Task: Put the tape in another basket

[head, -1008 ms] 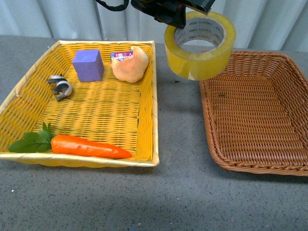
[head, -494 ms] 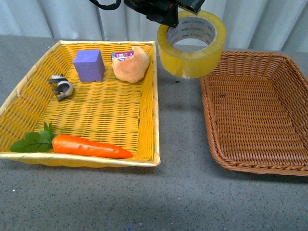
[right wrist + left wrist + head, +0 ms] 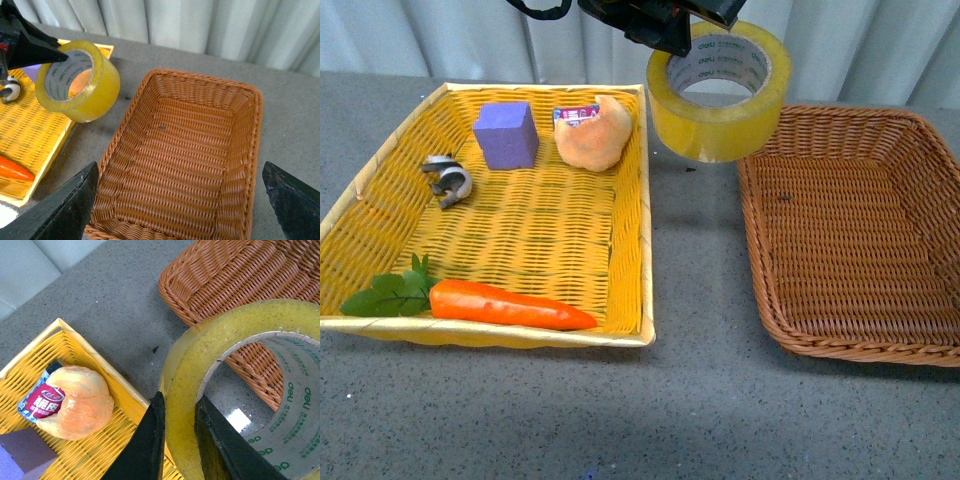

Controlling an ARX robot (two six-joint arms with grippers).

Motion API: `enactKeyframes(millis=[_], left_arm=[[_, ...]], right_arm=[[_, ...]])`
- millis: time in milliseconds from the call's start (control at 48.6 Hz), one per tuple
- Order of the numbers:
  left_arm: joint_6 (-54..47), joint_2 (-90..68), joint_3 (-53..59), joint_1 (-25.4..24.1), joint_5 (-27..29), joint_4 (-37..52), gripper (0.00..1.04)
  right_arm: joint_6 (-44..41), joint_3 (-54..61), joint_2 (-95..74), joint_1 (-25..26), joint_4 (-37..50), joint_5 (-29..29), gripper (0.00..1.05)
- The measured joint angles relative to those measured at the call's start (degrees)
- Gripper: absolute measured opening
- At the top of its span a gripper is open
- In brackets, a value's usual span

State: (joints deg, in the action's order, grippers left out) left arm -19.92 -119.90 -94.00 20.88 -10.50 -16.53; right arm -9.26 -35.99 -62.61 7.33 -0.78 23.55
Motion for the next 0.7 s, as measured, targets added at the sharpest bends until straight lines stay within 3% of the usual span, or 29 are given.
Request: enactKeyframes(millis=[206, 700], left_arm=[[0.0, 0.0, 0.0, 0.1, -0.1, 0.0, 0.14], [0.0, 0.0, 0.0, 0.1, 0.0, 0.0, 0.14]], right_arm=[[-4.0, -17.6, -19.1, -3.2, -8.6, -1.6, 0.96], [-7.9, -34.0, -37.8, -12.7, -13.2, -3.4, 0.96]])
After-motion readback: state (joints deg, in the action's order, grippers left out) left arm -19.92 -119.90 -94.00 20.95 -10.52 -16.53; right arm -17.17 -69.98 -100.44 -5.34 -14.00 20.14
